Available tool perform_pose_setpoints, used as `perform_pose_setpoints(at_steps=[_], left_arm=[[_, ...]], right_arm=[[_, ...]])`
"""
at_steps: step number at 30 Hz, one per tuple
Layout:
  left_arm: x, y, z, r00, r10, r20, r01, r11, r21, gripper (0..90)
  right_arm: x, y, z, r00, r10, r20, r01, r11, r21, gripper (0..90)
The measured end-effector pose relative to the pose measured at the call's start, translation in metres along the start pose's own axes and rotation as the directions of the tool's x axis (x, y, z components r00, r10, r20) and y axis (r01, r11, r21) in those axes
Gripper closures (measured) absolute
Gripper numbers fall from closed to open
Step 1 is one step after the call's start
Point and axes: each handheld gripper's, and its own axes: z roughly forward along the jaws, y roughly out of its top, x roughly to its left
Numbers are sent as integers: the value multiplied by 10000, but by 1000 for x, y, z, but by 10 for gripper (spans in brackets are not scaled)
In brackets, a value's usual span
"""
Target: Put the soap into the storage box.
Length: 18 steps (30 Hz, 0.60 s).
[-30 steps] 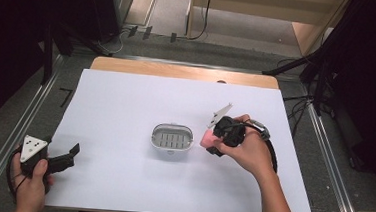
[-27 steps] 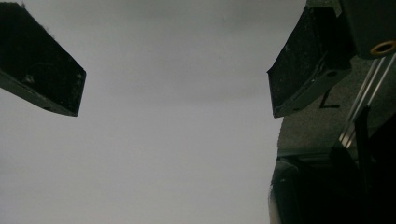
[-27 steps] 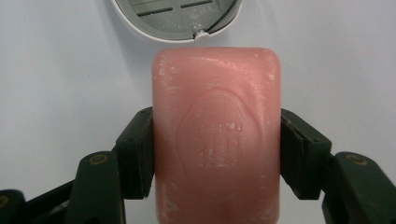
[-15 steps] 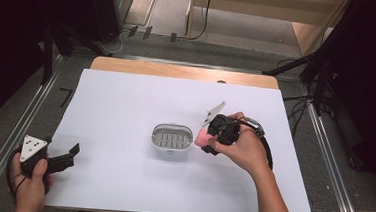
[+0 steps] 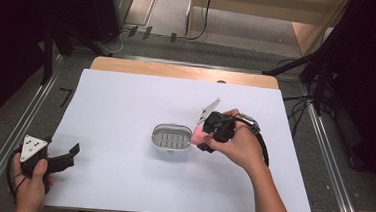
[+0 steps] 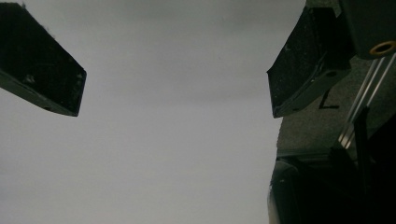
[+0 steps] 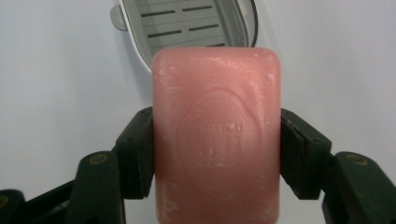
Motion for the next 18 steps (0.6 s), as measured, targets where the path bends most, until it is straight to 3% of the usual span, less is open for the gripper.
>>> perform_pose_setpoints(at_steps=[18], left_arm=[[0, 0, 0, 10000, -1, 18, 1, 10000, -32, 49]], right_arm=[[5, 22, 9, 9984, -517, -208, 514, 9986, -154, 385]])
